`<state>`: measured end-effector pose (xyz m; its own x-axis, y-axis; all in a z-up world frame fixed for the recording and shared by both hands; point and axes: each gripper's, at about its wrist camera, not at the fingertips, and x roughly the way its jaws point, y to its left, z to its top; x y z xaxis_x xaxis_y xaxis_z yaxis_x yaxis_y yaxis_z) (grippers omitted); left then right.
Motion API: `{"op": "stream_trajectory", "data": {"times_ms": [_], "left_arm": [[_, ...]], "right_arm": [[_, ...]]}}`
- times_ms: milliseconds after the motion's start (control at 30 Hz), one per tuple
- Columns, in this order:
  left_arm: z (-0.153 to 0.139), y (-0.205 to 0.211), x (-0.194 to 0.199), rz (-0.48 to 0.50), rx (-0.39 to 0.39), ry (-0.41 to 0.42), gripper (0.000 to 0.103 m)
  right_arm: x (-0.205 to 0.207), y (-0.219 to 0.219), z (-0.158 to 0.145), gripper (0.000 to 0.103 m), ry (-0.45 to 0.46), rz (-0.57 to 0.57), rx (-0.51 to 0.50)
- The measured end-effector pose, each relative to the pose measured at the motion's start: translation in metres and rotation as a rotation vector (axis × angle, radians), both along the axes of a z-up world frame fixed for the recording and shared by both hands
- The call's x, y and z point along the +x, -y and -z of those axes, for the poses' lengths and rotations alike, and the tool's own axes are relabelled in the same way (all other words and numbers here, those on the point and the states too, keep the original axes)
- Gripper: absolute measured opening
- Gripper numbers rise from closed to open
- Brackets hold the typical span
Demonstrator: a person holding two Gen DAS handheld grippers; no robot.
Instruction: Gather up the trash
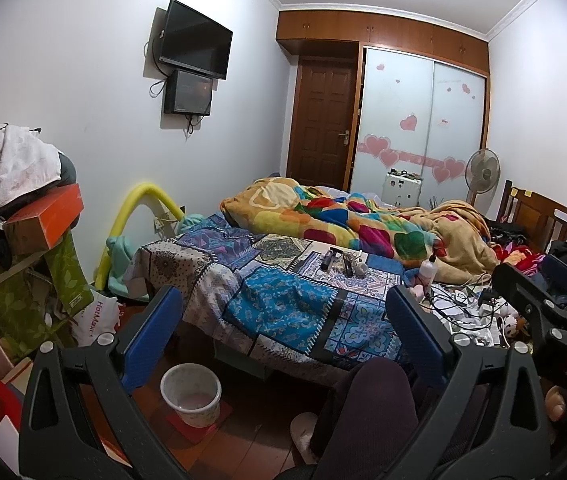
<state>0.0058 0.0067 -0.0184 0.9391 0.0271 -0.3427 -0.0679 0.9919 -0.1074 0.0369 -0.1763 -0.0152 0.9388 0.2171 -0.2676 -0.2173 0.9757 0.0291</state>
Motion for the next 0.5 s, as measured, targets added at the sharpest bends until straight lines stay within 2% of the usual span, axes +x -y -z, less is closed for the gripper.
{"op": "stream_trajectory", "data": {"times_ms": [267, 500], "left_arm": [[0.002, 0.001, 0.028, -0.005, 0.015, -0.040, 0.102], [-0.001, 0.006, 0.079, 0.007, 0.019, -0.066, 0.102]], "right_arm": [[0.022, 0.003, 0.004, 0.103, -0.014, -0.016, 0.018], [0.061, 0.008, 0.001, 0.103, -0.014, 0.004, 0.032]]}}
